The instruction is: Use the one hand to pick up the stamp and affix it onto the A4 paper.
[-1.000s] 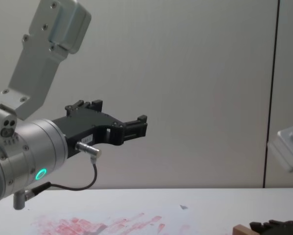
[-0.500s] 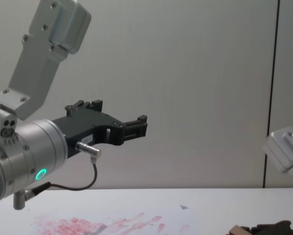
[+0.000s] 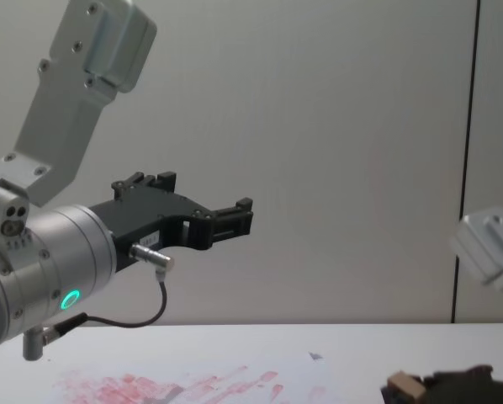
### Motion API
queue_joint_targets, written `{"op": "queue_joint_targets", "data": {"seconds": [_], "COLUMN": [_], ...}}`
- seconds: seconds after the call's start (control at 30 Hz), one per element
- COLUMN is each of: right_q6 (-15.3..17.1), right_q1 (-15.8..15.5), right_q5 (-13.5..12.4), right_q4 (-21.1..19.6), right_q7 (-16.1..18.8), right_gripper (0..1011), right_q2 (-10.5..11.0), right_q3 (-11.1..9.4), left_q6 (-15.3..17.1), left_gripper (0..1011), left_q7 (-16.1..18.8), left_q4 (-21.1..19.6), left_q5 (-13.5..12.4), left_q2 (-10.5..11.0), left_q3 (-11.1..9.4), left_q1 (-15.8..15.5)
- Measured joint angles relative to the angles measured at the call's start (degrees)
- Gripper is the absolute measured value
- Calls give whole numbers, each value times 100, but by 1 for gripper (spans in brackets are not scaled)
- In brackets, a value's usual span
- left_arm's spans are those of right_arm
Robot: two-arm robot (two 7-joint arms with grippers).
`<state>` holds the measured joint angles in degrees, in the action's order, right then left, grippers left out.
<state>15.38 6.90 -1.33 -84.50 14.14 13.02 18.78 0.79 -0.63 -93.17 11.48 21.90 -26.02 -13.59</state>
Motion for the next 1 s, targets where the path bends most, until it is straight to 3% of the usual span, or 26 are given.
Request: {"op": "queue_joint_targets", "data": {"seconds": [0.33,0.5,0.7,1.0], "right_q6": [-387,-494,-424,-73], "right_q1": [210,414,645,905], "right_q5": [-150,-240,-262,-8], "right_q4": [-52,19,212,590], "right_q7": [157,337,547,808], "right_gripper": [219,219,220,219], "right_q2": [-180,-381,-602,-832], "right_q3": [41,129,246,425], "left_q6": [0,0,0,0], "left_gripper": [1001,1001,1001,1001], "left_q7": [0,0,0,0], "left_q4": [0,0,0,0], "left_q5": [0,0,0,0], "left_q2": [0,0,0,0], "left_q3": [0,0,0,0], "left_q1": [0,0,0,0]}}
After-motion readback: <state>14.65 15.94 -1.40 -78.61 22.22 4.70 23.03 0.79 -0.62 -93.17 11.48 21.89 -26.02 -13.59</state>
